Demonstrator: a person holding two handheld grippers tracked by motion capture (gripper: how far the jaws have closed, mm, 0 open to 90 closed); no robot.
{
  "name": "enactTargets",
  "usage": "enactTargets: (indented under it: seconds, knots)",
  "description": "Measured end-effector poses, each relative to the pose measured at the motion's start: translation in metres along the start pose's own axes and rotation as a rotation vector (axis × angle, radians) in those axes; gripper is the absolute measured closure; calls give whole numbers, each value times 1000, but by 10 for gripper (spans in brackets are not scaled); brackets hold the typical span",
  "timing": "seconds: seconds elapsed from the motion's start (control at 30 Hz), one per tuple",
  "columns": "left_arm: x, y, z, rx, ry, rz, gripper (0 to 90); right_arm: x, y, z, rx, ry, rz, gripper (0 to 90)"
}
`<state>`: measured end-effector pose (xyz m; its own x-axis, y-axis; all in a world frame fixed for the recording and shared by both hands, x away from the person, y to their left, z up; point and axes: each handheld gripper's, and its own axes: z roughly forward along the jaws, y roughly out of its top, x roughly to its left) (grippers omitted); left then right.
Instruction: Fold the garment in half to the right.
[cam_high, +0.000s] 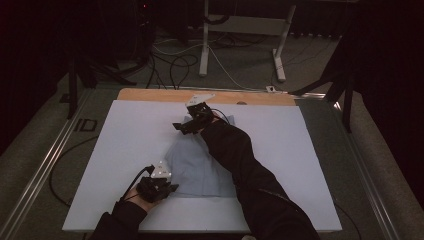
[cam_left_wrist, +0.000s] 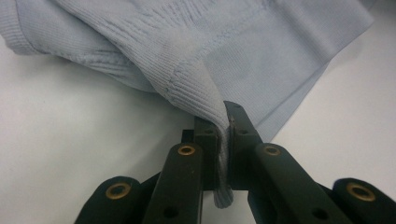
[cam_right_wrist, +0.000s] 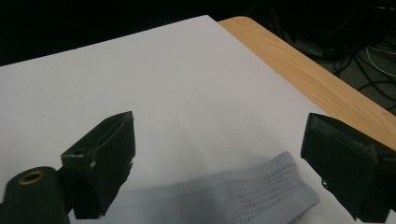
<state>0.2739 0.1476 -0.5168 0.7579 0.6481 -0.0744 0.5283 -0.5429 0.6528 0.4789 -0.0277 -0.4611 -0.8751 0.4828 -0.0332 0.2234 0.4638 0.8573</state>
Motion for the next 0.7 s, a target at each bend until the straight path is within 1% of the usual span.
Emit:
enactTargets:
  seconds: [0.03,0.07,0.2,0.23,0.27,0.3,0.43,0.47,0.53,0.57,0.6,0.63,0.7]
  knots:
    - [0,1,-1,-5,-5,-3,867,-2,2,2,4,-2,-2,101]
    - [0,1,-3,-12,-11,-10,867,-2,2,3,12,-1,8,101]
    - [0,2,-3,-20,-15,-6,867,-4,3,7,19,-5,0,101]
    - [0,3,-5,-31,-24,-3,867,-8,2,11,34,-9,9,101]
    - [0,3,-5,-33,-28,-4,867,-9,2,13,35,-13,21,101]
    - [-1,4,-5,-29,-29,0,867,-11,1,14,40,-14,24,101]
    - [0,3,-5,-30,-30,-6,867,-16,0,20,57,-21,54,101]
    - [0,3,-5,-28,-31,-5,867,-17,0,22,71,-30,44,100]
    - [0,3,-6,-28,-31,-6,867,-18,-1,27,98,-42,40,95]
    - [-1,3,-6,-27,-33,-3,867,-19,-2,29,101,-38,49,92]
    - [-1,3,-6,-27,-33,-3,867,-20,-3,30,100,-34,73,92]
    - [-1,3,-6,-22,-31,-2,867,-22,-3,32,106,-40,88,95]
    - [-1,3,-6,-26,-34,-6,867,-24,-3,34,113,-66,106,135]
